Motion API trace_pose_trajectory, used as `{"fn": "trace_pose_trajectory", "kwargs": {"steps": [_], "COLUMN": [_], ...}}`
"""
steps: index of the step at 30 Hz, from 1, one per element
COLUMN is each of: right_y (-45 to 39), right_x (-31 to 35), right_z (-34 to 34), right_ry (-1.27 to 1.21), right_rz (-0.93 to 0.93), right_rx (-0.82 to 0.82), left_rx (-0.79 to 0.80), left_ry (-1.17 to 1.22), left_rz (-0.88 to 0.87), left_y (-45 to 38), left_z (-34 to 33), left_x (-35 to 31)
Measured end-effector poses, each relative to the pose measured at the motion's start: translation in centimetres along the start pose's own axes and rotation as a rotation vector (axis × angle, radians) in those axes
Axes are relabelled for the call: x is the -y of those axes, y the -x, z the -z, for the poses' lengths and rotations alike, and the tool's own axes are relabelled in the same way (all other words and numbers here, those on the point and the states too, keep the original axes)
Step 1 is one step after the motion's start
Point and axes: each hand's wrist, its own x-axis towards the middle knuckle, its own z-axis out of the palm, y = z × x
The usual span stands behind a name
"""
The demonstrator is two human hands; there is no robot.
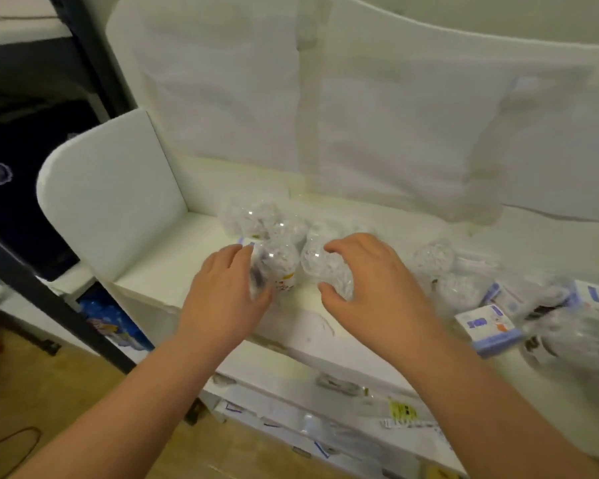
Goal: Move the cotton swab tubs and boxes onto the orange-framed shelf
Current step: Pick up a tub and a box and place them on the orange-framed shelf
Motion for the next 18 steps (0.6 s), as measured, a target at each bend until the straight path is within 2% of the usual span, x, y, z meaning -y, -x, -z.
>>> {"fn": "trace_pose_trajectory", "kwargs": {"steps": [7,14,18], "right_y": [-3.4,-5.7,-7.2], "right_x": [2.0,3.1,4.0], "right_z": [-3.7,-5.9,-7.2], "right_ry": [0.012,0.097,0.220], "right_rz": [-0.057,-0.061,-0.021], "right_rx": [-0.002,0.027,0.137], "left_rx": [0.153,0.145,0.201], "left_ry": [0.061,0.134,0.186], "left_rz": [-0.040,-0.020,0.002], "left_y": [-4.5,-6.3,-6.9], "left_z": [-2.6,-2.9,-3.1], "left_x": [4.6,7.8,8.0]}}
